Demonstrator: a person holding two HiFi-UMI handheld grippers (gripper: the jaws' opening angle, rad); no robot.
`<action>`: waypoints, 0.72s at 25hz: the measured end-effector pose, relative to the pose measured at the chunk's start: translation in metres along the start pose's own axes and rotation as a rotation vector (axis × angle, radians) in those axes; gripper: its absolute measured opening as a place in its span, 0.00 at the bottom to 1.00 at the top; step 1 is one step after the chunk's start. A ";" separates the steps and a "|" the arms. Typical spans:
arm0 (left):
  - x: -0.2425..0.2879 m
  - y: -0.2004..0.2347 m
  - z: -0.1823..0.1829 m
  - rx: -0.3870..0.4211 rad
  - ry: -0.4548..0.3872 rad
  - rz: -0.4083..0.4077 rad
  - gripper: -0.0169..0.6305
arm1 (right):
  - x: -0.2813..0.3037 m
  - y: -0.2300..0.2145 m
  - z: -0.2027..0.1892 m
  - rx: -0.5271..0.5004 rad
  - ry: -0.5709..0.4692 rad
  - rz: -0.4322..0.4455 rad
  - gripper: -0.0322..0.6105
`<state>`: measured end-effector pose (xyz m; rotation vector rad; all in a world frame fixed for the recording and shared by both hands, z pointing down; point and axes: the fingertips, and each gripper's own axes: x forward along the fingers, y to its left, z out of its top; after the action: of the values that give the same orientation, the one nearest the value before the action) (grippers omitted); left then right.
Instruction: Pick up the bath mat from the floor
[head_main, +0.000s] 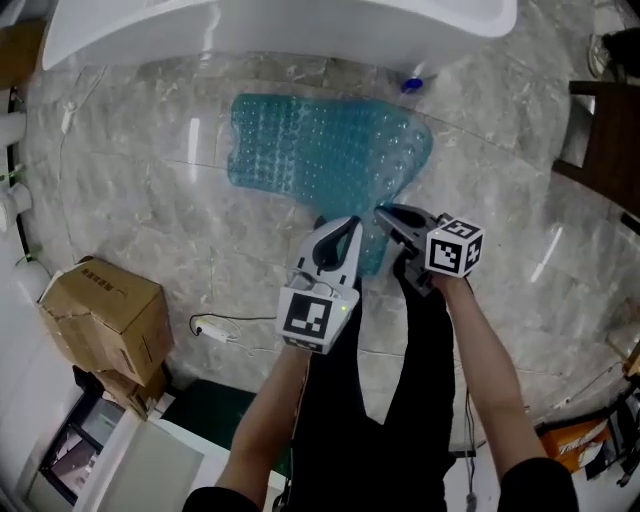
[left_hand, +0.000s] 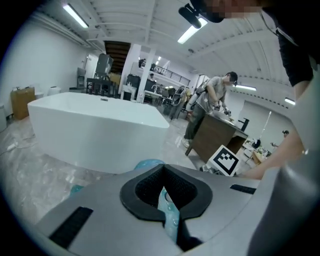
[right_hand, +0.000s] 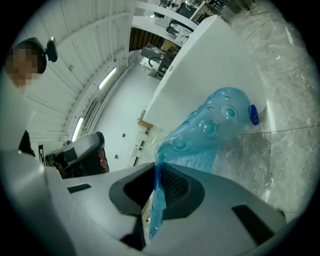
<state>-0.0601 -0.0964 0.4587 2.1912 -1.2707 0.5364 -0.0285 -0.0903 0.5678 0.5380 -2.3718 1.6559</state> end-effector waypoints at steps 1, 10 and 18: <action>-0.013 0.004 0.008 -0.009 -0.008 0.017 0.03 | -0.002 0.015 0.001 0.004 -0.003 0.006 0.10; -0.126 0.020 0.079 0.000 -0.105 0.042 0.03 | -0.016 0.154 0.029 0.021 -0.103 0.011 0.10; -0.214 0.023 0.121 0.049 -0.150 0.002 0.03 | -0.045 0.258 0.045 0.018 -0.237 -0.005 0.10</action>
<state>-0.1741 -0.0411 0.2469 2.3079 -1.3502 0.4145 -0.0898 -0.0457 0.3132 0.7826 -2.5154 1.6976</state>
